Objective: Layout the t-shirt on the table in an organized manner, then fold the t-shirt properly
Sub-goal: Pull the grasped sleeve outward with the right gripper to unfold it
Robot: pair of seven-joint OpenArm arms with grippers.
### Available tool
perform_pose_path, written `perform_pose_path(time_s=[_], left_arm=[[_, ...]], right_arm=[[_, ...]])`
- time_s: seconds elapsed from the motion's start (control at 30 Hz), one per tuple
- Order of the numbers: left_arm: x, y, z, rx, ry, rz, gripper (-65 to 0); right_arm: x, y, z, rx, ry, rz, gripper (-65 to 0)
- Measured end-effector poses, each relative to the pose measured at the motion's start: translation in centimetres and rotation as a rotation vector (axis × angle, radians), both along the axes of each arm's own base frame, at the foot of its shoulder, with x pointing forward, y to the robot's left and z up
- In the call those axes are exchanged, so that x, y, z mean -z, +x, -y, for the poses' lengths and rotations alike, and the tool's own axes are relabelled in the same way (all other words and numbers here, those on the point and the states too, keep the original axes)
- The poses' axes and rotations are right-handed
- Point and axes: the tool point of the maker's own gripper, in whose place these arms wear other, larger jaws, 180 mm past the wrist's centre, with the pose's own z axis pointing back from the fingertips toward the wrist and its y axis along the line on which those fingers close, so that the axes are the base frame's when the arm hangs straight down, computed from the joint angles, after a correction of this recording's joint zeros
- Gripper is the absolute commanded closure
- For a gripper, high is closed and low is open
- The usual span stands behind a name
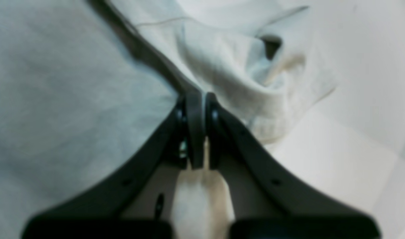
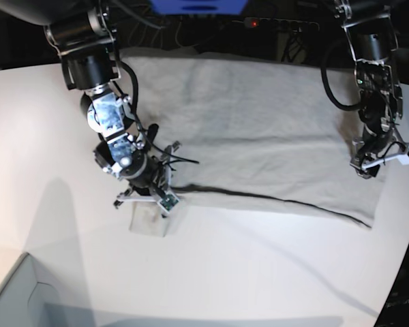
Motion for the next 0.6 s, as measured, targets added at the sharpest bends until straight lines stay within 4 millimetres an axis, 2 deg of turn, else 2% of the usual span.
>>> perform_pose_path(time_s=[0.13, 0.3, 0.37, 0.5, 0.6], left_arm=[[0.0, 0.0, 0.0, 0.0, -0.001, 0.0, -43.0], [0.0, 0.0, 0.0, 0.0, 0.0, -0.001, -43.0], [0.0, 0.0, 0.0, 0.0, 0.0, 0.0, -43.0], [0.0, 0.0, 0.0, 0.0, -0.001, 0.0, -43.0], [0.0, 0.0, 0.0, 0.0, -0.001, 0.0, -43.0]], right_arm=[[-1.4, 1.6, 0.0, -0.002, -0.003, 0.033, 0.0], [-6.0, 6.0, -0.3, -0.006, 0.005, 0.146, 0.0], [-7.0, 6.8, -1.0, -0.035, -0.013, 0.171, 0.0], [-6.7, 6.9, -3.9, -0.146, -0.055, 0.163, 0.0], [-5.4, 6.9, -4.9, -0.191, -0.088, 0.12, 0.0]])
